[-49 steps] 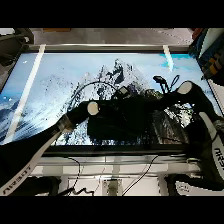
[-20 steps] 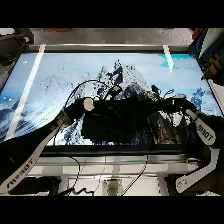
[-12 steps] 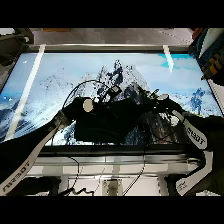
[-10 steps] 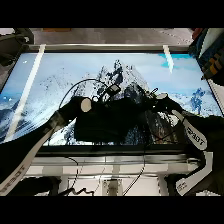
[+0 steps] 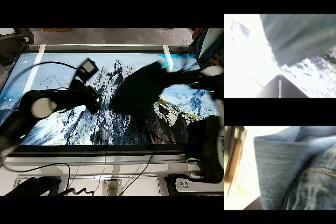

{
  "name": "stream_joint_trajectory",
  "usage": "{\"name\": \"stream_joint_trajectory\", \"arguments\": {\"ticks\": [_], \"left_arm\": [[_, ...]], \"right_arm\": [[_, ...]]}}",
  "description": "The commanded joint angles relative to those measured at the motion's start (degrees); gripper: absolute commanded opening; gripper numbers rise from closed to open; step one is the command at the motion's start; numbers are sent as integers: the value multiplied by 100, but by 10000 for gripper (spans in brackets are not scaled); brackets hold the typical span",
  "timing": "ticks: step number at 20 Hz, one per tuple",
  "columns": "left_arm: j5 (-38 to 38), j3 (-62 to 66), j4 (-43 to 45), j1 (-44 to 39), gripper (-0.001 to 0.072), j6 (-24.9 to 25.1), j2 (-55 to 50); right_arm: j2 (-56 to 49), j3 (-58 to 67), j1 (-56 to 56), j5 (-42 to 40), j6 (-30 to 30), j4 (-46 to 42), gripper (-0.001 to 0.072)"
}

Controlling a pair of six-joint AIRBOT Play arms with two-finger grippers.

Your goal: Fold the clothes and pants, and hang the long-sleeved shirts on hangers.

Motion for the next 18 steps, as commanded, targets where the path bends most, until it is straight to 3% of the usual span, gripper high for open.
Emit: {"name": "stream_joint_trajectory", "arguments": {"ticks": [1, 6, 8, 10, 13, 16, 17, 18], "left_arm": [[13, 4, 46, 57, 25, 4, 649], [11, 2, 46, 57, 25, 4, 789], [13, 2, 44, 57, 25, 4, 789], [11, 2, 44, 55, 25, 2, 789], [11, 2, 44, 52, 26, 4, 789], [13, 2, 44, 52, 26, 7, 789], [13, 2, 44, 52, 26, 4, 787], [13, 2, 44, 52, 26, 4, 789]], "right_arm": [[1034, 627, -1272, 413, 1200, -883, 23], [1746, 1344, -3331, 1644, 1523, -2406, 23], [1834, 1364, -4177, 2411, 2105, -3139, 24], [1847, 1364, -4911, 3014, 2251, -4013, 23], [1906, 1364, -5619, 3029, 2251, -5250, 24], [1853, 1362, -5847, 3025, 2253, -5130, 25], [1827, 1362, -5847, 2990, 2253, -5165, 68], [1821, 1362, -5847, 2881, 2256, -5206, 282]]}}
